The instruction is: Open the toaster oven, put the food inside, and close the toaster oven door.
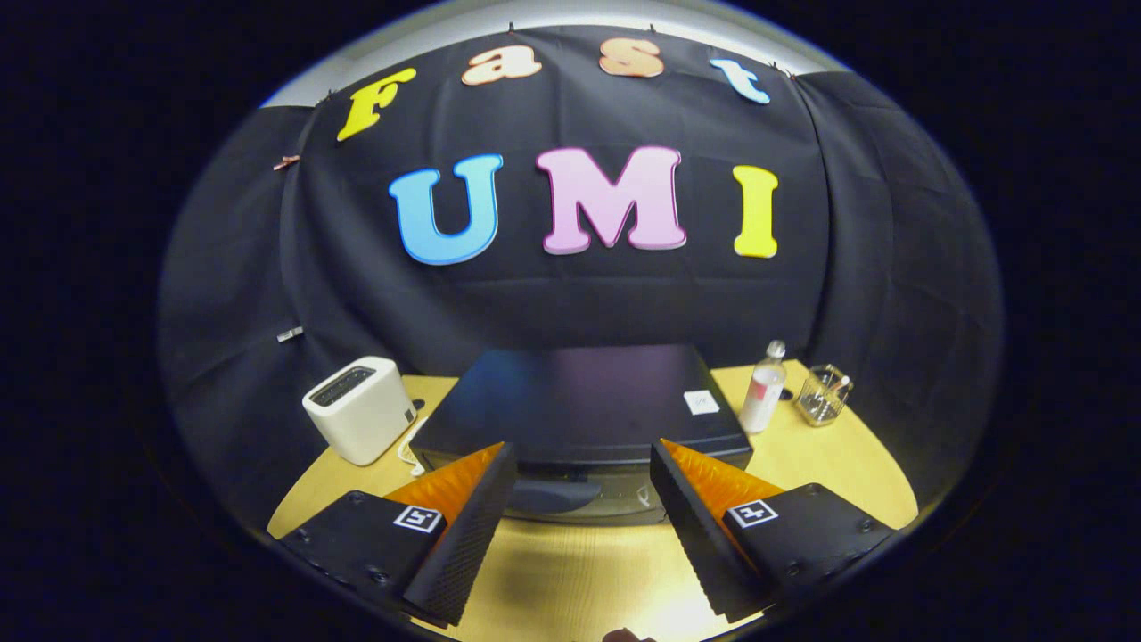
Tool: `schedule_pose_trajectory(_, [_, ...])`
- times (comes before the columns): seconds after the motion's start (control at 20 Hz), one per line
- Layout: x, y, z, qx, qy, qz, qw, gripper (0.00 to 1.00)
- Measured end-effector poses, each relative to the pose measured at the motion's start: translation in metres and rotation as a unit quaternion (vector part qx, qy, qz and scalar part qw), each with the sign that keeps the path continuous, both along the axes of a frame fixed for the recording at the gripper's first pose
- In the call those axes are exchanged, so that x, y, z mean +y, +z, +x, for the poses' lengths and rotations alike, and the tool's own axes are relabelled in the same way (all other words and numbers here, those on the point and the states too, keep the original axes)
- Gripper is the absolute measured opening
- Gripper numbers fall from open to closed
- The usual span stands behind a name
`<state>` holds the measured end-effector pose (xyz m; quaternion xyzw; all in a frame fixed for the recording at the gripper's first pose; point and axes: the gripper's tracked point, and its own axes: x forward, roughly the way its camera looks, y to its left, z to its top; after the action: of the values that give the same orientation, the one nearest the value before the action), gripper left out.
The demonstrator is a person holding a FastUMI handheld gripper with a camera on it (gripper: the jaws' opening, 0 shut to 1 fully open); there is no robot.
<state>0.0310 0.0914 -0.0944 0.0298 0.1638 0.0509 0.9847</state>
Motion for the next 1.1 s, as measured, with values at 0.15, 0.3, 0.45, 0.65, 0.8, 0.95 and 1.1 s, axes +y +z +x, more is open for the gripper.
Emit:
schedule_pose_trajectory(0.15, [-0.031, 0.041, 0.0, -0.046, -0.012, -0.02, 0.999, 0.99])
schedule_pose_trajectory(0.3, [-0.06, 0.077, -0.01, -0.083, -0.033, -0.039, 0.995, 0.99])
schedule_pose_trajectory(0.45, [-0.092, 0.109, -0.031, -0.119, -0.06, -0.062, 0.989, 0.99])
schedule_pose_trajectory(0.65, [-0.115, 0.111, -0.061, -0.122, -0.092, -0.054, 0.987, 0.98])
schedule_pose_trajectory(0.8, [-0.12, 0.102, -0.07, -0.109, -0.104, -0.04, 0.988, 0.98])
schedule_pose_trajectory(0.95, [-0.116, 0.103, -0.066, -0.108, -0.103, -0.034, 0.988, 0.98])
schedule_pose_trajectory(1.1, [-0.116, 0.109, -0.06, -0.114, -0.1, -0.036, 0.988, 0.98])
